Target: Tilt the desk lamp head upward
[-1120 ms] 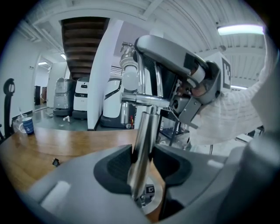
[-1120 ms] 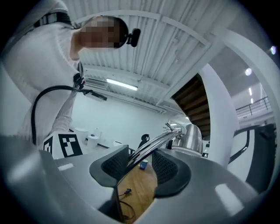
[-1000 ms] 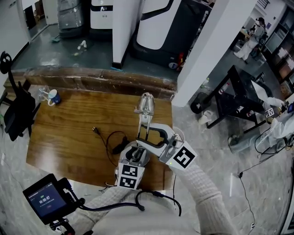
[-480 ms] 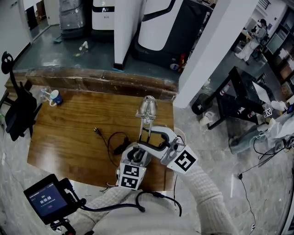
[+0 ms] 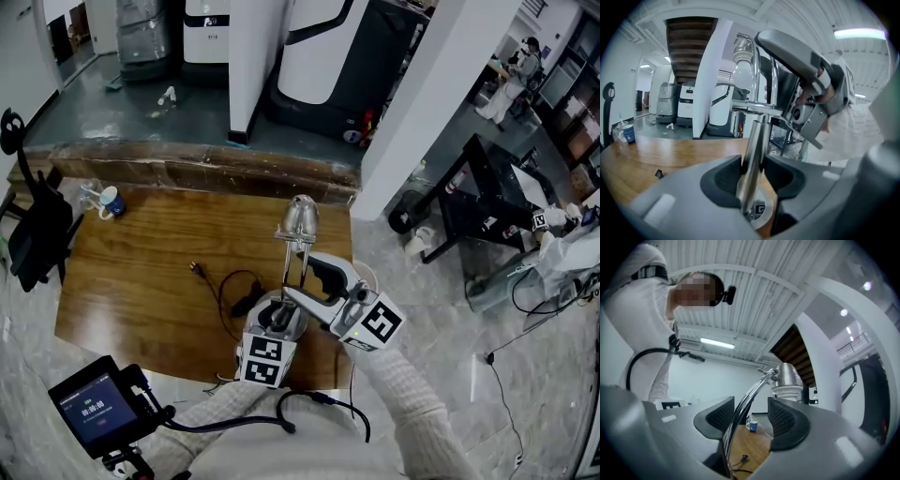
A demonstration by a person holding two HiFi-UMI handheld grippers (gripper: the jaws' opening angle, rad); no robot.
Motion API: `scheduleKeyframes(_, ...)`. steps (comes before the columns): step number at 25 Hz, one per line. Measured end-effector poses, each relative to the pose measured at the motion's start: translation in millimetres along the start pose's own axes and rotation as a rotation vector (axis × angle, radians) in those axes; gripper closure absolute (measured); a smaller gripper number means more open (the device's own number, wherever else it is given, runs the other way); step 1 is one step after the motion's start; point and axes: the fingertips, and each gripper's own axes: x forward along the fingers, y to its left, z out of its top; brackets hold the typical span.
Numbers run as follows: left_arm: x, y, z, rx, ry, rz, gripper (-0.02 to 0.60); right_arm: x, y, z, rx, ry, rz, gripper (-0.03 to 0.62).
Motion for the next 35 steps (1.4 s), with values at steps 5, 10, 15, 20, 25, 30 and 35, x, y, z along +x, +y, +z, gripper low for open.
scheduleKeyframes(5,2,-1,-4,-0.014,-0.003,-0.013,0.440,-21,-17,-4,0.113,-0.048,-0.129,0.348)
scheduleKeyframes(10,-21,1,2,-0.006,-0.030,-0.027,0.440,-48,-14,-7,0.185,-0.084,-0.346,0.372)
scheduleKeyframes(15,-49,3,-1,-0.010,-0.054,-0.048,0.448,-75,11,-22,0.259,-0.078,-0.499,0.454)
scheduleKeyframes(20,-62,3,-3,0.015,-0.076,-0.026,0.493,-73,42,-47,0.133,0.106,-0.542,0.571)
scheduleKeyframes(25,-116,-27,-17,-0.005,-0.109,0.057,0.553,-98,113,-32,0.032,0.198,-0.572,0.595)
scheduleKeyframes(30,-123,-8,-16,-0.033,-0.146,0.072,0.574,-83,114,-57,0.100,0.262,-0.618,0.595)
scheduleKeyframes(35,-173,-55,-21,-0.034,-0.165,0.076,0.574,-106,167,-43,0.170,0.331,-0.592,0.595)
